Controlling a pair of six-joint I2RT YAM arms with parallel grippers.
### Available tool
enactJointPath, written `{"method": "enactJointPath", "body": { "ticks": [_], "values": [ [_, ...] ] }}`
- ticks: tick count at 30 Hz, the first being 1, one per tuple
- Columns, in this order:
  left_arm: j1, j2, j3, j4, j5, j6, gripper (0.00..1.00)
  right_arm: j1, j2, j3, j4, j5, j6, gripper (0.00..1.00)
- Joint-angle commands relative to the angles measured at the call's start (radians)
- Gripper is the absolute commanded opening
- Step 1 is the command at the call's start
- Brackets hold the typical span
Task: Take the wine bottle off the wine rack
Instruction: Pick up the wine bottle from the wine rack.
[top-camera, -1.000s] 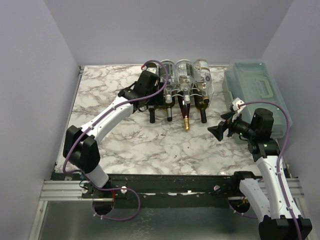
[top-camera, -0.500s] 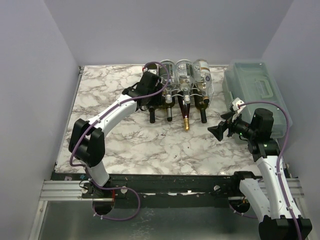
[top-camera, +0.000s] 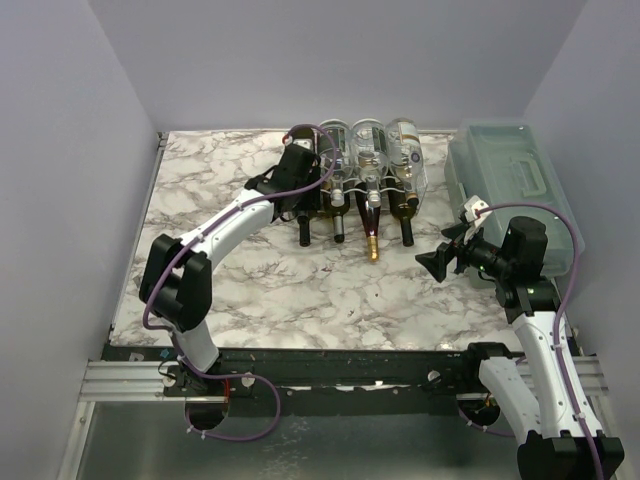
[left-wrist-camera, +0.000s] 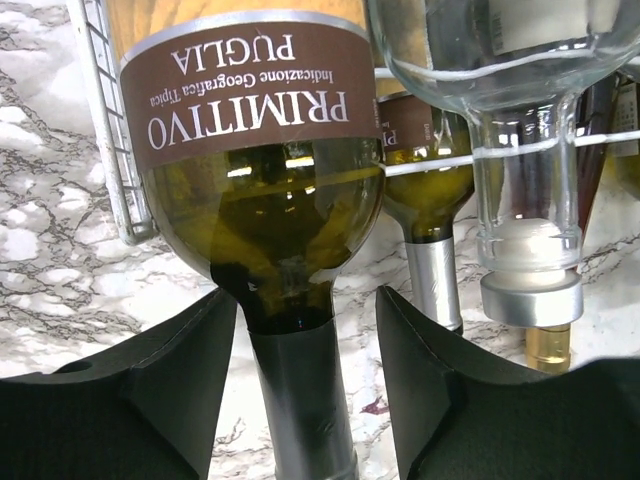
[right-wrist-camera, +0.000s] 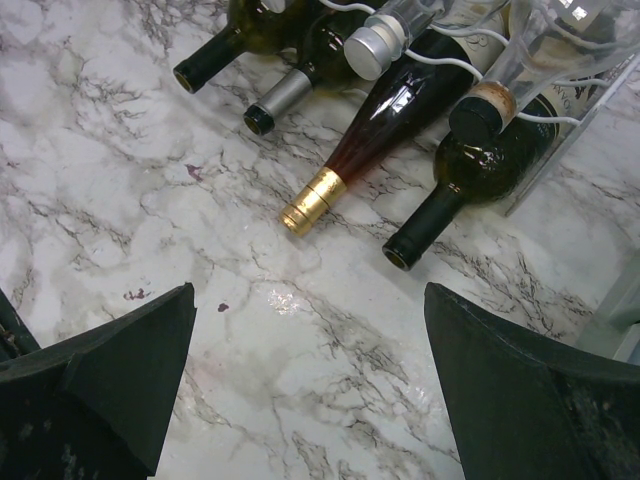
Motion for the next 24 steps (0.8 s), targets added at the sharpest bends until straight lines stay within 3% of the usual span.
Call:
{"method": "enactJointPath", "body": {
  "ticks": [1,24],
  "values": [
    [0.005,0.014,-0.021,0.027,0.013,-0.012,0.59,-0.005,-0.009,-0.014,0.019,0.027,-0.01,1.0],
    [0.006,0.04,-0.048,0.054,0.028,-0.022,0.52,-0.005,-0.008,-0.016,0.019,0.032,-0.012,1.0]
  ]
}}
